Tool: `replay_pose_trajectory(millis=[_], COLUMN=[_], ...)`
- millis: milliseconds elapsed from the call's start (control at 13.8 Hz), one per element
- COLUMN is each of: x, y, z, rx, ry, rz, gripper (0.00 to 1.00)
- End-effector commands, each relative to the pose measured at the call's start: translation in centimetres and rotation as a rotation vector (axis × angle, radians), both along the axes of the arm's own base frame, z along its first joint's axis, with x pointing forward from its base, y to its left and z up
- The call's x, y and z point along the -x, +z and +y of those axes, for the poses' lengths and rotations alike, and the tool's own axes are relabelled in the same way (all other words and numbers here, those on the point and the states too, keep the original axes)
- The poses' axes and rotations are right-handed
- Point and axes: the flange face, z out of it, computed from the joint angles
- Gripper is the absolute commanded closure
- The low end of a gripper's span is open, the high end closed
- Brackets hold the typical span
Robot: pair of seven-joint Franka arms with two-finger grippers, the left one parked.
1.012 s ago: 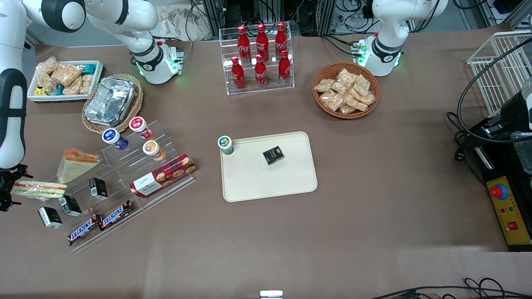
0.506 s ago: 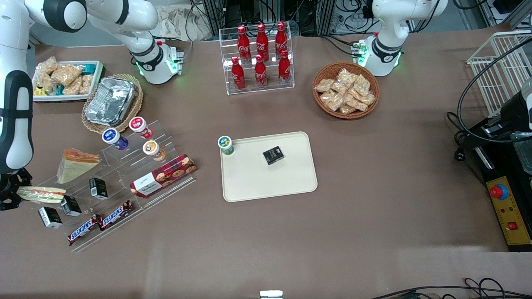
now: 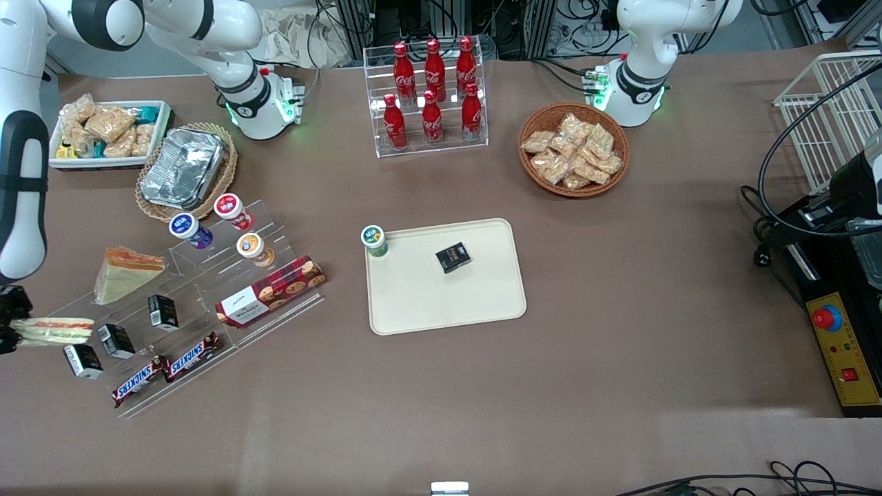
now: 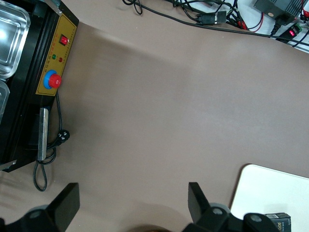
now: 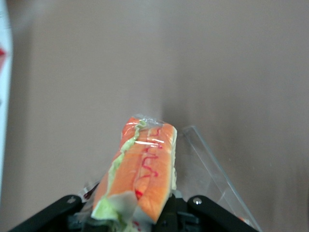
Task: Place sandwich on tray
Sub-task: 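Lift the sandwich out of the rack with the right gripper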
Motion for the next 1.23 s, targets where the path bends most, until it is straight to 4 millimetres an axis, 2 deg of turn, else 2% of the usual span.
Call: replay_pose_trajectory(millis=[0, 145, 289, 361, 434, 506, 578, 651, 723, 795, 940, 1157], x=[-0.5, -0.4, -0.2, -0.4, -1.0, -1.6, -2.1, -3.4, -3.9, -4.0, -4.4, -4.3], y=[3.9, 5.1, 7.0, 7.1, 7.3, 7.5, 7.0, 6.2, 6.5, 7.5, 9.8, 11.9], z=[0.5, 1.8, 2.7, 3.5, 5.1, 6.2, 7.2, 10.1, 11.8, 13.0, 19.2, 26.9], rx=[0.01, -0.042, -0.177, -0.162, -0.143, -0.135, -0.111, -0.026, 0.032, 0.036, 0.063, 0.07], ry=[0.149, 0.345, 0.362, 0.455, 0.547, 0.579, 0.608, 0.683, 0.729, 0.747, 0.855, 0.951], rz=[-0.041, -0.037, -0.142, -0.134, -0.127, -0.132, -0.115, -0.067, -0.045, -0.061, -0.076, -0.108], gripper=[1.0, 1.0, 1.0, 1.0, 1.0, 1.0, 1.0, 1.0, 1.0, 1.0, 1.0, 1.0])
